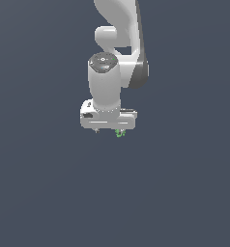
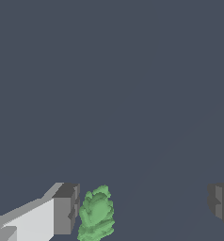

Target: Pick up the object and move it to a goal position.

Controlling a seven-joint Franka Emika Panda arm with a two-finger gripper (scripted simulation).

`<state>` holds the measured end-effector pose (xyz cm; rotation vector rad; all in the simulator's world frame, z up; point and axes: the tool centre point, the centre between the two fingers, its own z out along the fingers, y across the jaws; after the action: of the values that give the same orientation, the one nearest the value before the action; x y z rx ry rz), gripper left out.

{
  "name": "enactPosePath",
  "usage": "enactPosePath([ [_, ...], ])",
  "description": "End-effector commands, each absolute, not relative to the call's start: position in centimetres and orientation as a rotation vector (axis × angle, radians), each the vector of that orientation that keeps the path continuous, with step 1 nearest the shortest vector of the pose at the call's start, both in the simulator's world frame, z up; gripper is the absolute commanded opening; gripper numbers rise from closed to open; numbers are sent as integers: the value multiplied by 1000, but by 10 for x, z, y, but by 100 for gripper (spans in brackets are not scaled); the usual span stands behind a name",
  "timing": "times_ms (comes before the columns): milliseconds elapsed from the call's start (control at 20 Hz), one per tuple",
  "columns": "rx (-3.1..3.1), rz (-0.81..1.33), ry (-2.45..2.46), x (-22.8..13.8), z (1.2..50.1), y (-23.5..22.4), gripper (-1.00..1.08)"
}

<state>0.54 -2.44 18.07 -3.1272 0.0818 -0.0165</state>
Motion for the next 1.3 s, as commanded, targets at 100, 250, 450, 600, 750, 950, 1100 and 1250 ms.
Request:
enactPosePath([
  [100, -3127, -17, 91, 5, 181, -27, 100],
  [250, -3125, -18, 142, 6, 183, -43, 100],
  [450, -3121, -20, 205, 7, 188, -61, 100],
  [600, -3121, -20, 204, 7, 188, -61, 100],
  [750, -3123, -19, 184, 5, 185, -57, 100],
  [950, -3128, -17, 135, -2, 177, -51, 100],
  [1100, -3132, -16, 76, -10, 167, -43, 100],
  [1250, -3136, -13, -1, -21, 156, -32, 100],
])
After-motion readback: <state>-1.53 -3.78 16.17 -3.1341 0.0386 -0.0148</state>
